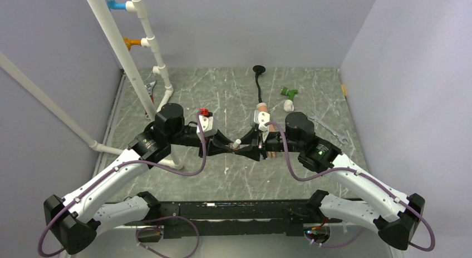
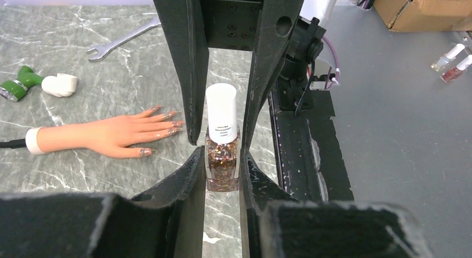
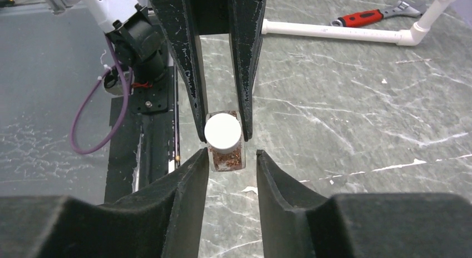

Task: Paint the nails
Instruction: Place the nail polish bottle at the center of the board.

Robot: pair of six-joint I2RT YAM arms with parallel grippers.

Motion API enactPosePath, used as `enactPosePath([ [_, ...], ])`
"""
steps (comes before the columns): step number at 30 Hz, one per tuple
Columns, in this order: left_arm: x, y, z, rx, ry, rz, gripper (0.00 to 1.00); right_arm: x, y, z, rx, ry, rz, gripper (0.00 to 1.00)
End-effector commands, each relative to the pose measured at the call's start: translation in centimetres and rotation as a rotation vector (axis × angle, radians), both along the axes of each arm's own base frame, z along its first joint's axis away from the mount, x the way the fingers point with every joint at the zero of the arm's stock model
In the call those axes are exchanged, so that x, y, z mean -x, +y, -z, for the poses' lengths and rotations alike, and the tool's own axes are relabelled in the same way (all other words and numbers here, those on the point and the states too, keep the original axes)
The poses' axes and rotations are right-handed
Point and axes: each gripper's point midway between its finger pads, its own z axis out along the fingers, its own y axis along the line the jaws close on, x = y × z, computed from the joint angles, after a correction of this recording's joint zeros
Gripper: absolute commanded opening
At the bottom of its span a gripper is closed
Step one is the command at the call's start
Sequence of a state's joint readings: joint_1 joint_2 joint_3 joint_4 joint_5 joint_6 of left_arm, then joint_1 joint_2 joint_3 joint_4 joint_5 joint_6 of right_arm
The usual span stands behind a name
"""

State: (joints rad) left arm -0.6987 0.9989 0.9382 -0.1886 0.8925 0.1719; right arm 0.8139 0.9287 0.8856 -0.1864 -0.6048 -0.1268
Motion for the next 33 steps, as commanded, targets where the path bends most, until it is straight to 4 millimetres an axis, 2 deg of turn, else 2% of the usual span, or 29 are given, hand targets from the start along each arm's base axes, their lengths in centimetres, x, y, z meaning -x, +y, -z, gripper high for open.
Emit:
enactPosePath([
  [1, 0.1, -0.2, -2.5, 0.053, -0.061, 0.03, 0.0, 0.5, 1.0, -2.8, -0.073, -0.047, -0.058, 0.36],
  [7, 0.2, -0.1, -2.5, 0.053, -0.061, 0.028, 0.0, 0.6, 1.5, -2.7, -0.084, -0.028, -0.071, 0.29],
  [9, 0.2, -0.1, -2.5, 0.053, -0.062, 0.027, 0.0, 0.6, 1.6, -2.6, -0.083, -0.025, -0.076, 0.21],
  [12, 0.1, -0.1, -2.6, 0.054, -0.062, 0.021, 0.0, 0.6, 1.7, -2.5, -0.07, -0.019, -0.078, 0.01],
  [15, -0.1, -0.1, -2.5, 0.054, -0.062, 0.009, 0.0, 0.8, 1.7, -2.4, -0.069, -0.015, -0.091, 0.0],
  [17, -0.3, -0.1, -2.5, 0.052, -0.06, -0.002, 0.11, 1.1, 1.7, -2.3, -0.07, -0.012, -0.099, 0.0],
  [19, -0.6, -0.1, -2.5, 0.053, -0.063, -0.021, 0.26, 0.9, 1.6, -2.3, -0.069, -0.008, -0.086, 0.0],
  [22, -1.1, 0.1, -2.5, 0.057, -0.073, -0.059, 0.55, 0.7, 1.4, -2.4, -0.069, -0.01, -0.06, 0.0],
  [25, -1.5, 0.2, -2.5, 0.06, -0.078, -0.09, 0.74, 0.5, 1.2, -2.5, -0.071, -0.011, -0.043, 0.0],
  [30, -2.0, 0.3, -2.5, 0.059, -0.08, -0.124, 0.98, 0.0, 1.0, -2.4, -0.068, -0.016, -0.011, 0.0],
  [33, -2.4, 0.5, -2.5, 0.06, -0.084, -0.15, 0.99, -0.9, 0.8, -2.1, -0.053, -0.014, 0.05, 0.0],
])
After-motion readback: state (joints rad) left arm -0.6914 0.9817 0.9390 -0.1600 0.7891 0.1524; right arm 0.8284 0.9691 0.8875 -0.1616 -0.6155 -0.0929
